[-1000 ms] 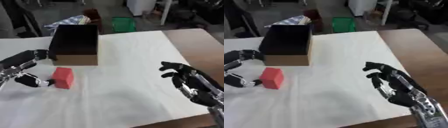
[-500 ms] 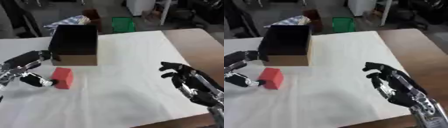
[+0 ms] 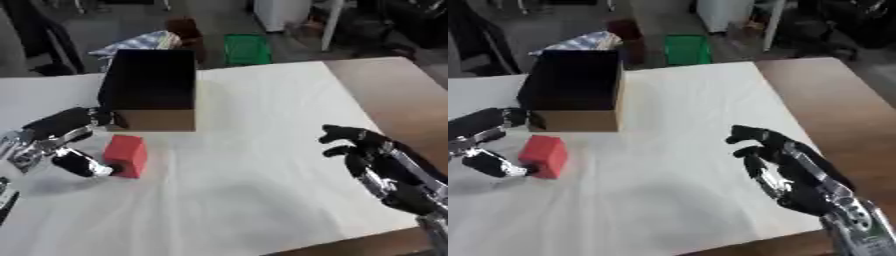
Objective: Pick up objects on the table and place them in the box.
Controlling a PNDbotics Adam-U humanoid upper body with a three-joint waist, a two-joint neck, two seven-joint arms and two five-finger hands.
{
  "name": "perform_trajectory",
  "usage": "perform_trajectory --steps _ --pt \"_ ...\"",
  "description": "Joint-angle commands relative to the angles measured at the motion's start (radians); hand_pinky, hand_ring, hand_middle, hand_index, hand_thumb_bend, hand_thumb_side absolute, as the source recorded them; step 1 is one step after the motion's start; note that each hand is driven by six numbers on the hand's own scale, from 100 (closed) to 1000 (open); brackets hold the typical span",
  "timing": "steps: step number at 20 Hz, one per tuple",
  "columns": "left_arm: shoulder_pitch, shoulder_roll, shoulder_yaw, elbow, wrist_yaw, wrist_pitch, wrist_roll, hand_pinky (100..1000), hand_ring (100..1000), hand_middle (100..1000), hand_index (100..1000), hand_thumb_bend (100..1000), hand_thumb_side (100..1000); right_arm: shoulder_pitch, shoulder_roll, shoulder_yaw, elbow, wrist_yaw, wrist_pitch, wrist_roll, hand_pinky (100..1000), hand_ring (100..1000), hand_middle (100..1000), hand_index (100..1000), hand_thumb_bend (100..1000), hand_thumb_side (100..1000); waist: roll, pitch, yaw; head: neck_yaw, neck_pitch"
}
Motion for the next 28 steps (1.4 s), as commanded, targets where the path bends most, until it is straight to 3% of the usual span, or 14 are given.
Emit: perform_trajectory --steps 1,19,23,24,28 --pt "-0.028 0.013 0.004 0.011 -0.020 -0.008 -0.001 777 848 795 847 527 407 -0.008 -0.018 -0.004 -0.010 -0.001 -0.001 0.003 779 1000 769 877 100 571 0.000 -0.016 -0.001 0.004 -0.002" --pt "-0.036 -0.018 0.006 0.083 -0.072 -0.022 0.003 755 821 755 839 521 411 -0.012 -0.012 -0.002 -0.006 0.001 0.002 0.007 780 1000 769 878 100 591 0.003 -0.012 -0.006 0.006 -0.001" --pt "-0.035 -0.020 0.007 0.084 -0.069 -0.021 0.003 727 752 645 818 505 400 -0.012 -0.012 -0.001 -0.006 0.002 0.002 0.008 780 1000 769 878 100 596 0.002 -0.012 -0.005 0.006 0.001" --pt "-0.035 -0.020 0.009 0.083 -0.065 -0.020 0.008 708 715 568 788 480 386 -0.012 -0.012 -0.001 -0.005 0.002 0.002 0.008 780 1000 768 878 100 596 0.002 -0.012 -0.005 0.006 0.001" --pt "-0.031 -0.017 0.016 0.065 -0.032 -0.001 0.047 674 657 455 704 410 346 -0.013 -0.013 -0.001 -0.005 0.002 0.002 0.007 780 1000 768 878 100 597 0.002 -0.012 -0.003 0.004 0.001"
